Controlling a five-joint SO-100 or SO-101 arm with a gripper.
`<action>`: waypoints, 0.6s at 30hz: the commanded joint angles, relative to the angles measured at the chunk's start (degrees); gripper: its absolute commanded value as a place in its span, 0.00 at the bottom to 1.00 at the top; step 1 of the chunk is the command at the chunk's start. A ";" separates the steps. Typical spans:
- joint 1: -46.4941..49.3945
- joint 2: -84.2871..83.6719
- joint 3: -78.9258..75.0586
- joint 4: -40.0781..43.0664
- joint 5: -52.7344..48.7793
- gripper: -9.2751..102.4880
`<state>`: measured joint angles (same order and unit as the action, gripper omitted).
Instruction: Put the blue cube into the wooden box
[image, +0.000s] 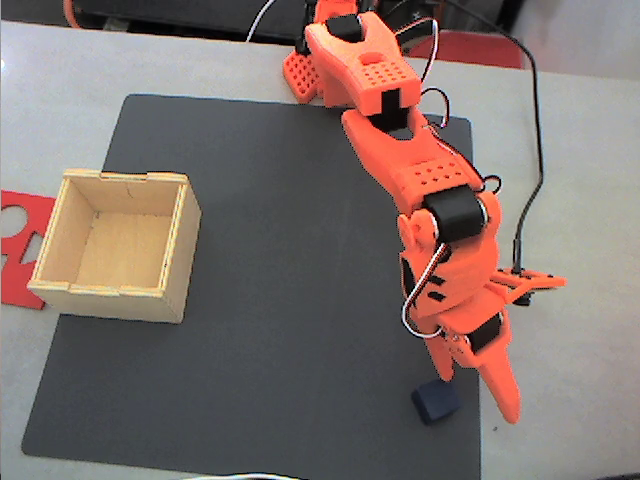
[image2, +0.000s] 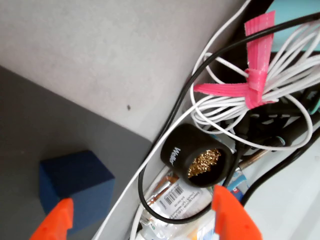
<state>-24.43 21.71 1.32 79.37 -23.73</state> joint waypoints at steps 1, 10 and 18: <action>0.35 1.49 -0.35 3.78 -0.09 0.40; 2.46 1.93 -0.35 7.03 -0.53 0.40; 1.85 1.76 -0.35 4.66 -2.90 0.39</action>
<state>-22.50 22.15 1.58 85.43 -25.93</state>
